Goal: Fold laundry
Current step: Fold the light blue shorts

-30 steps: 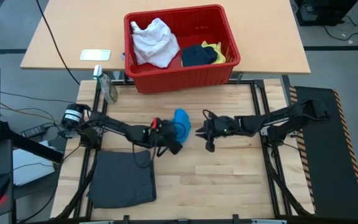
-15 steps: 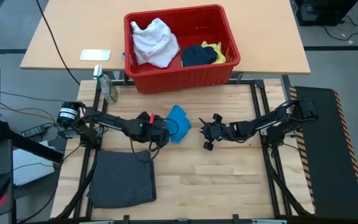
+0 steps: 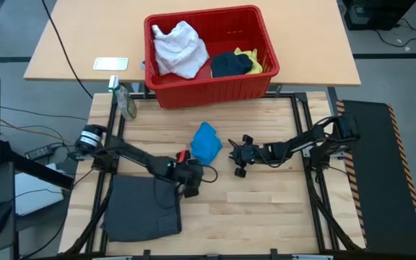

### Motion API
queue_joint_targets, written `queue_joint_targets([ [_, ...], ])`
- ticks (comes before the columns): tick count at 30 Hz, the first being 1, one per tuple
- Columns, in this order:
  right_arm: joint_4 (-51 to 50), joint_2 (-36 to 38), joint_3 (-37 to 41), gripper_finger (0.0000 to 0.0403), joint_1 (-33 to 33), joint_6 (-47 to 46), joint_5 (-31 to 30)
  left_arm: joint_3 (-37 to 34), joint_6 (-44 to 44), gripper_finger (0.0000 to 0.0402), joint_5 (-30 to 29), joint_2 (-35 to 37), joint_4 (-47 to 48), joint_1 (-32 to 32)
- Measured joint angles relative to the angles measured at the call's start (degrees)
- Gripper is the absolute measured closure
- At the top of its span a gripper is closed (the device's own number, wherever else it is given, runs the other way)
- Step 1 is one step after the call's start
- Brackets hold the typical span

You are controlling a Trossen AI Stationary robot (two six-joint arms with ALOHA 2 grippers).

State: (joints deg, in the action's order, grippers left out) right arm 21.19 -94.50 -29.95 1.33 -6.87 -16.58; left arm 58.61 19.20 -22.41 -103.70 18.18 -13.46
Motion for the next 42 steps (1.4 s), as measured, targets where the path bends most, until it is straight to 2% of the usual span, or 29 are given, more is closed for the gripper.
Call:
queue_joint_targets([
  [4,0.7,0.4,0.0,0.0323,0.0,0.0,0.1,0.0,-5.7,0.02,0.0,-3.1,-7.3,2.3],
  [8,1.1,0.4,0.0,0.0323,0.0,0.2,-0.1,0.0,-11.2,0.02,-0.2,-2.8,-12.8,4.2],
  [10,1.2,0.4,0.0,0.0323,0.0,0.6,-0.1,0.0,-13.0,0.02,-3.4,-1.5,-13.1,5.2],
  [13,1.1,0.4,0.0,0.0323,0.0,1.4,-0.1,0.0,-15.3,0.02,-13.1,1.4,-13.5,7.3],
  [17,0.8,0.4,0.0,0.0323,0.0,2.1,-0.2,0.1,-17.5,0.02,-15.4,4.4,-13.5,11.2],
  [18,0.7,0.4,0.0,0.0323,0.0,2.1,-0.2,0.1,-16.5,0.02,-15.1,4.8,-12.8,12.3],
  [20,0.3,0.4,0.0,0.0323,0.0,2.1,-0.2,0.1,-14.1,0.02,-10.6,4.9,-12.7,14.5],
  [24,-1.0,0.4,0.0,0.0323,0.0,2.1,-0.2,0.1,-12.5,0.02,4.0,3.3,-16.0,16.6],
  [26,-1.3,0.4,0.0,0.0323,0.0,2.1,-0.2,0.1,-13.4,0.02,5.7,1.9,-16.9,16.0],
  [29,-1.5,0.4,0.0,0.0323,0.0,2.5,-0.2,0.0,-20.2,0.0201,6.6,0.5,-21.3,13.9],
  [33,-1.7,0.4,0.0,0.0323,0.0,2.7,-0.2,0.1,-33.9,0.0213,15.1,0.2,-26.4,9.2],
  [36,-1.6,0.4,0.0,0.0323,0.0,3.4,-0.3,0.1,-35.8,0.0224,15.6,0.1,-27.2,7.9],
  [40,-1.1,0.4,0.0,0.0323,-0.1,3.5,-0.3,0.1,-33.7,0.0232,11.5,-0.1,-24.9,11.6],
  [42,-0.4,0.4,0.0,0.0323,-0.1,3.5,-0.1,0.1,-33.9,0.0232,11.6,-0.5,-25.2,14.0],
])
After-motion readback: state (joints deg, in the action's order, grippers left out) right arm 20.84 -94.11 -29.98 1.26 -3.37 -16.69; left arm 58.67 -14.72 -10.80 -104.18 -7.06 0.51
